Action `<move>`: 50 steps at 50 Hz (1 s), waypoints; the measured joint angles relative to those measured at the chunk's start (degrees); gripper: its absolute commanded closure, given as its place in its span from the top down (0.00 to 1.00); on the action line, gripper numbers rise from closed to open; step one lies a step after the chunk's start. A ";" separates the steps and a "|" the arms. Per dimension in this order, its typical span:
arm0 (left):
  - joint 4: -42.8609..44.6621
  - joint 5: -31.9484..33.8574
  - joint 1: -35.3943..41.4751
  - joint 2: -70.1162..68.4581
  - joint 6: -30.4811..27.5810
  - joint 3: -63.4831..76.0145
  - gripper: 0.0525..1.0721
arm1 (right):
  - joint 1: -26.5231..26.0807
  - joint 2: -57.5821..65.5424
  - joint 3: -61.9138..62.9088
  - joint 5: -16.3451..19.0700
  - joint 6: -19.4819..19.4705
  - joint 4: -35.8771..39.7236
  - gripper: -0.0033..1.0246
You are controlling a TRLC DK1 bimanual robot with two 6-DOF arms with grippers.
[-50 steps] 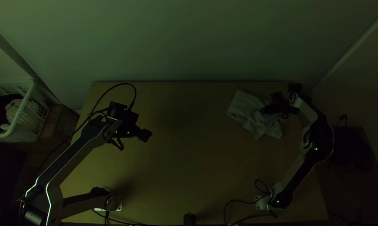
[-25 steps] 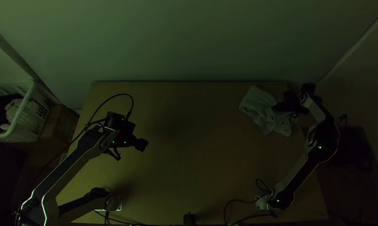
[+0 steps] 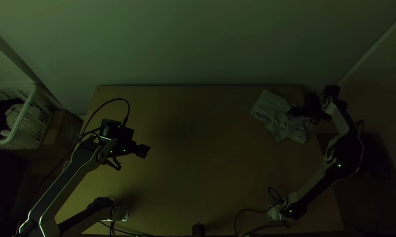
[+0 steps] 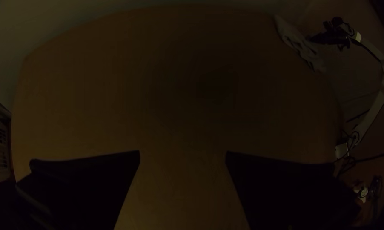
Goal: Fold the t-shirt
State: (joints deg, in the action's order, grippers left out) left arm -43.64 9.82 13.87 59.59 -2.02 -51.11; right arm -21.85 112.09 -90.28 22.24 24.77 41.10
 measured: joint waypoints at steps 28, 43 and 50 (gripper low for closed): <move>8.85 -0.07 -9.68 -16.31 -4.46 11.96 0.95 | 4.87 -52.94 29.11 -1.55 -12.61 -21.94 0.96; 23.23 -6.47 -15.52 -41.92 -9.38 28.15 0.95 | 11.61 -75.45 57.70 -11.41 -14.69 -37.40 0.96; 25.07 -6.97 -19.23 -56.61 -10.51 36.00 0.95 | 13.03 -84.67 67.63 -14.45 -15.45 -47.08 0.95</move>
State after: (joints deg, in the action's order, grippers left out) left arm -18.57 2.85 -5.37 2.98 -12.53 -15.11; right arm -8.82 27.42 -22.65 7.79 9.32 -5.98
